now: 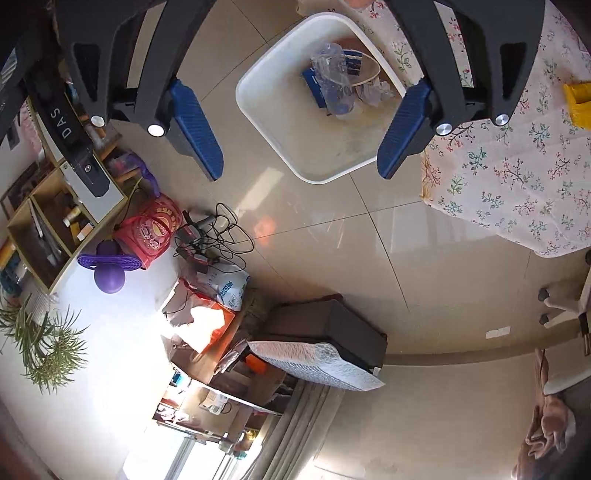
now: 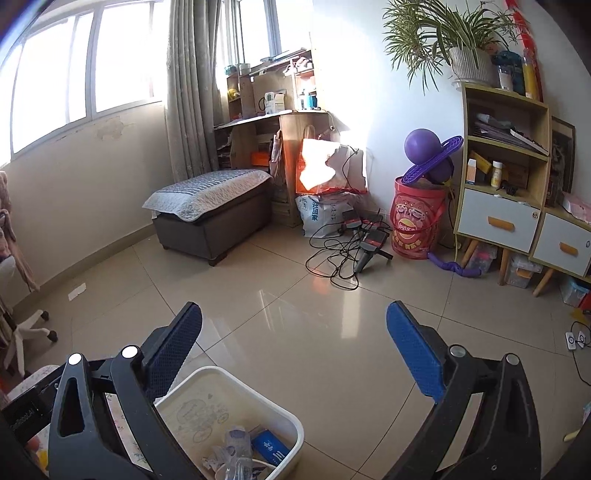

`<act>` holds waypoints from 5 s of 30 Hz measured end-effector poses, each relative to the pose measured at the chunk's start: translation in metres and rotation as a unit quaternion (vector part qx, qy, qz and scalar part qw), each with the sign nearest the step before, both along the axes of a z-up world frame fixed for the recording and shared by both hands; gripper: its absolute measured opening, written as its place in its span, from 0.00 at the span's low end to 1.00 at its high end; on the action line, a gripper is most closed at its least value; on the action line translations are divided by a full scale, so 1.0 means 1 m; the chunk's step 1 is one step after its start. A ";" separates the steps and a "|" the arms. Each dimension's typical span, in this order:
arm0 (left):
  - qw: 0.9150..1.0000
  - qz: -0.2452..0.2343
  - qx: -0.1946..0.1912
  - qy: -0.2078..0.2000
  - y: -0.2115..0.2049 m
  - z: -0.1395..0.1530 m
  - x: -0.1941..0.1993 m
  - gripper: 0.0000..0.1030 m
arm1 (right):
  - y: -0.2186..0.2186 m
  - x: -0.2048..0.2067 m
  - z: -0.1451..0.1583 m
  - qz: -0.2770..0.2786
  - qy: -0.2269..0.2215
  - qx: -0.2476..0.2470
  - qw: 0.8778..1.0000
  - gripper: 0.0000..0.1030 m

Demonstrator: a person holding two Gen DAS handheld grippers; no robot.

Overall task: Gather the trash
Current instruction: 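Open the left gripper over the white bin to drop the bottle, then move both grippers back over the table, then grasp the light blue milk carton with the left gripper, then grasp and lift the yellow packet with the right gripper while the left gripper holds the carton, then carry both items to the bin while the right gripper drops the yellow packet in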

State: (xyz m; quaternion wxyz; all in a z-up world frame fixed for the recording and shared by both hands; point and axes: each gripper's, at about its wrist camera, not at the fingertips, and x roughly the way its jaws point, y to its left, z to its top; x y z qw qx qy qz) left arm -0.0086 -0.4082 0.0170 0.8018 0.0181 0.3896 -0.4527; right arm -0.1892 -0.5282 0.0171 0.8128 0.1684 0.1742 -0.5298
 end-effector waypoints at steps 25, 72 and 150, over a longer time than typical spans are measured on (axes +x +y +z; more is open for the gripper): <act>0.960 0.250 0.083 -0.099 0.169 0.011 0.069 0.94 | 0.151 0.137 0.007 0.185 0.070 -0.074 0.977 0.93; 0.864 0.413 0.119 0.260 0.411 -0.163 0.163 0.54 | 0.271 0.286 -0.095 0.426 0.167 0.191 0.868 0.93; 0.970 0.200 0.047 -0.132 0.218 -0.005 0.058 0.54 | 0.109 0.121 -0.013 0.319 0.082 0.026 0.944 0.03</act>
